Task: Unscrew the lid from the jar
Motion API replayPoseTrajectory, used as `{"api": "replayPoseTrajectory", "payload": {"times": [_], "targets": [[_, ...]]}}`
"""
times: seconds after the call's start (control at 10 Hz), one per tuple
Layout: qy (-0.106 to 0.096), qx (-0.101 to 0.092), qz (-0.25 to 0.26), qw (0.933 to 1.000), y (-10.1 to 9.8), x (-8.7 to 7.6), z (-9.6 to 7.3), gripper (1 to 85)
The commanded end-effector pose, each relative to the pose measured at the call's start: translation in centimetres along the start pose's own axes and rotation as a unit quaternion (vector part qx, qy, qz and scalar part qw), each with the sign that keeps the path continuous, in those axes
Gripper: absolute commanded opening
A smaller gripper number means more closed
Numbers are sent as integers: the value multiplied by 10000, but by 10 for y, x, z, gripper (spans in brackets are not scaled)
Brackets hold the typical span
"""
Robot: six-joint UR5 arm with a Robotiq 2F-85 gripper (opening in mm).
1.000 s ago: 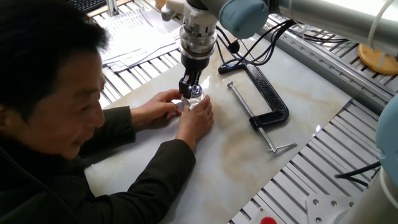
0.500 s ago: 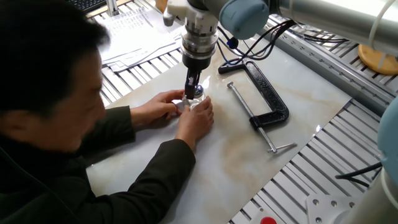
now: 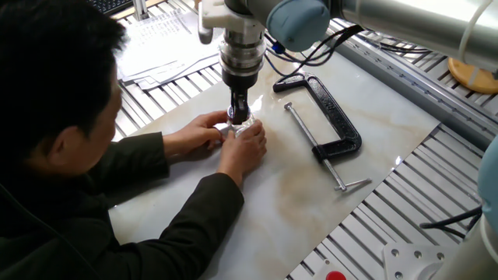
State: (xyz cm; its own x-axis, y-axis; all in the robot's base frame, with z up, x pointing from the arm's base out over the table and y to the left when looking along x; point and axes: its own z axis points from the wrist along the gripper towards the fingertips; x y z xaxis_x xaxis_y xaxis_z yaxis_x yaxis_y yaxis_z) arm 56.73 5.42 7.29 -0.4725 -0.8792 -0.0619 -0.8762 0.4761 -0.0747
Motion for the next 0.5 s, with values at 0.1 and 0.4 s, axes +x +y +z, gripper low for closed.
{"api": "replayPoseTrajectory", "payload": {"times": [0.1, 0.4], "targets": [[-286, -140, -1483, 9884, 10, -3, 0, 10], [-402, -130, -2597, 9648, 5, 9, -2, 10]]}}
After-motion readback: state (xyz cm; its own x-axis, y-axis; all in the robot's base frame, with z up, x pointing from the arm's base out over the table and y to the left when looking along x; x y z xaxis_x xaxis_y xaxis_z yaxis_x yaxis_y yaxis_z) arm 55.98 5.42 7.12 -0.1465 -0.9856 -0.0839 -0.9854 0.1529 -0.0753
